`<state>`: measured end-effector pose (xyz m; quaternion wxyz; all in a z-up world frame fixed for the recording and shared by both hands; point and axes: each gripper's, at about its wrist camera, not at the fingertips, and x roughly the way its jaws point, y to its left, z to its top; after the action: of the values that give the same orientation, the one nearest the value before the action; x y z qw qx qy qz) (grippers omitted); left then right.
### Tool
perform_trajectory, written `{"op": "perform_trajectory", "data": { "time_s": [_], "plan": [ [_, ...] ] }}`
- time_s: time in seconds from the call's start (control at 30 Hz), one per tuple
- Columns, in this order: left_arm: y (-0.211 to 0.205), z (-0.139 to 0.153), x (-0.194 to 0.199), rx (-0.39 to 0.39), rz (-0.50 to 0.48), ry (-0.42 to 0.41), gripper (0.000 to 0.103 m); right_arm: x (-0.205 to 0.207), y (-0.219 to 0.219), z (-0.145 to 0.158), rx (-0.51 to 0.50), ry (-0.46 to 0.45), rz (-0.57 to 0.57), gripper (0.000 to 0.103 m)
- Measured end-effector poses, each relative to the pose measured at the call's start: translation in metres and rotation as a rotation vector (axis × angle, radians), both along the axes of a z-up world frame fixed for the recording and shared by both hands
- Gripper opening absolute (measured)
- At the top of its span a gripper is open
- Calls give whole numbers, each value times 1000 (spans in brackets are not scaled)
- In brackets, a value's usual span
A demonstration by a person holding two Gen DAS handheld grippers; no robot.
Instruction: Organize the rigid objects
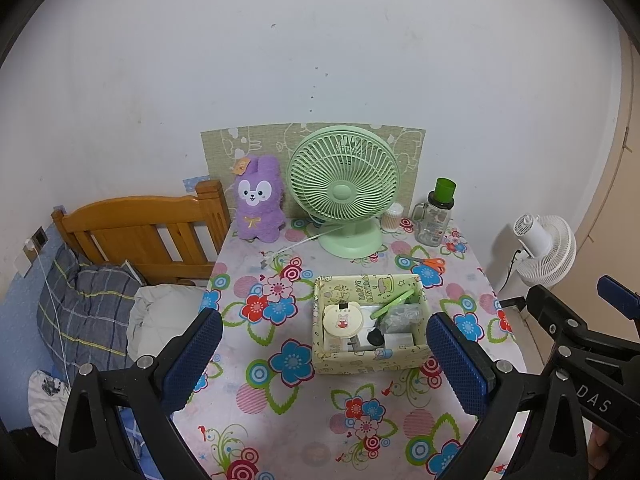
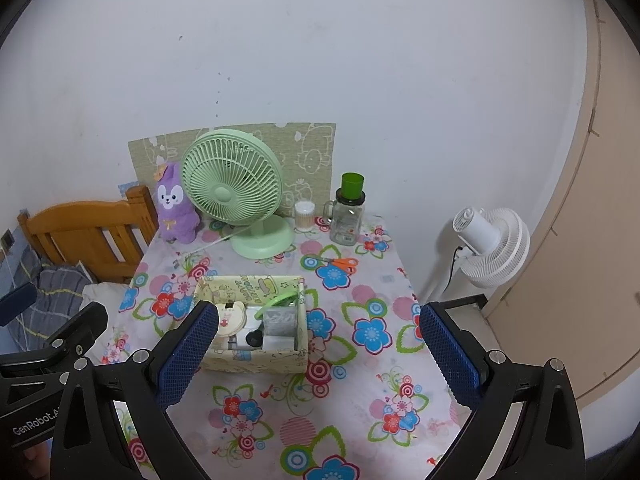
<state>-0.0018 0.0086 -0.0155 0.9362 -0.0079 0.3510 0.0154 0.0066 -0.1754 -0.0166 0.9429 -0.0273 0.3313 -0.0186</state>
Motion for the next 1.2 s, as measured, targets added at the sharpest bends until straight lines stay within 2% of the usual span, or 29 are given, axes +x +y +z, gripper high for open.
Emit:
{"op": "perform_trajectory", "data": {
  "time_s": [1.2],
  "plan": [
    [7,-1,7,-4,-18,-5,103,8,5,0,-12,-9,-9,102]
  ]
}}
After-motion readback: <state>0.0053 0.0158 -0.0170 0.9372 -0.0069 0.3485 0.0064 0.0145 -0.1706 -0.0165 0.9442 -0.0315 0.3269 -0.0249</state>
